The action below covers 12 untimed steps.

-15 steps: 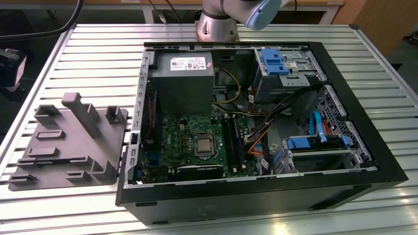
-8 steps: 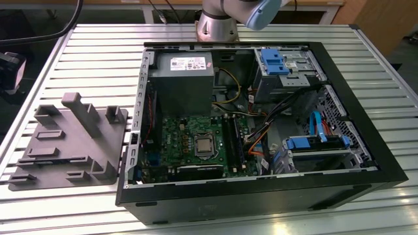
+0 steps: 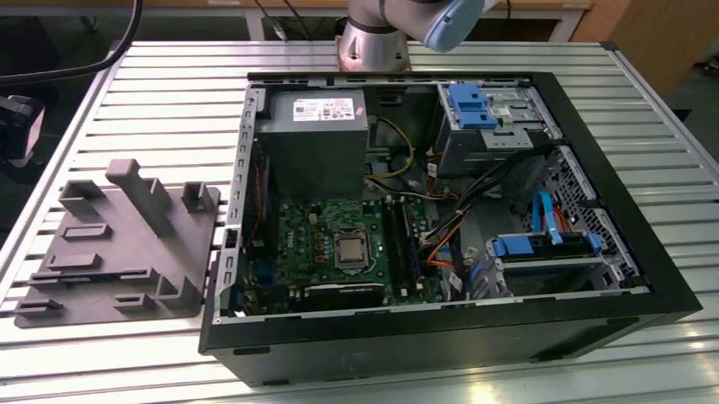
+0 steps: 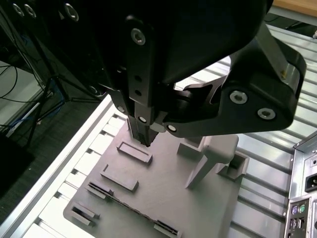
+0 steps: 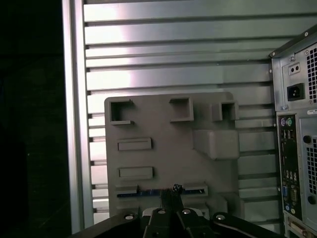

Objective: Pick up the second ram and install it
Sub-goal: 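Reach for the second ram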

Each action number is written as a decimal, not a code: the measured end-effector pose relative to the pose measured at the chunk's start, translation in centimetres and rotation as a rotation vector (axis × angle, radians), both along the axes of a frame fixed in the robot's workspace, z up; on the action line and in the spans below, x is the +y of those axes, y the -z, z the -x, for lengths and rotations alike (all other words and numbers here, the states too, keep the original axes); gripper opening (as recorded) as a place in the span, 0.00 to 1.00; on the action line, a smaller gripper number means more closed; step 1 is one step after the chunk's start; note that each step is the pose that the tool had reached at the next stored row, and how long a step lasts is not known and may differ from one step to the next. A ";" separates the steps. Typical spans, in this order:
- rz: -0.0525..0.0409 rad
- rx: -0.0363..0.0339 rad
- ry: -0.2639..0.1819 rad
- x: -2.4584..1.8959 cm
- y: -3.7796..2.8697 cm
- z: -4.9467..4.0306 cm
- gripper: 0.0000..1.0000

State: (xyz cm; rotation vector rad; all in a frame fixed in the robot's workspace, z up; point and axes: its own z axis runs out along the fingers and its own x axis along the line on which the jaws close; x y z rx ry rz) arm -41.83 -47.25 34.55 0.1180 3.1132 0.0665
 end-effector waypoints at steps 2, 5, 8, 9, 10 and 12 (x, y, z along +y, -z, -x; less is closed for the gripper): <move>0.0000 0.0001 0.000 -0.08 0.07 0.01 0.11; 0.0000 0.0001 0.000 -0.21 0.20 0.02 0.11; 0.0001 0.0003 0.000 -0.34 0.32 0.04 0.11; 0.0001 0.0002 0.000 -0.39 0.37 0.04 0.11; 0.0000 0.0002 0.000 -0.43 0.41 0.05 0.11; 0.0000 0.0001 0.000 -0.51 0.50 0.06 0.11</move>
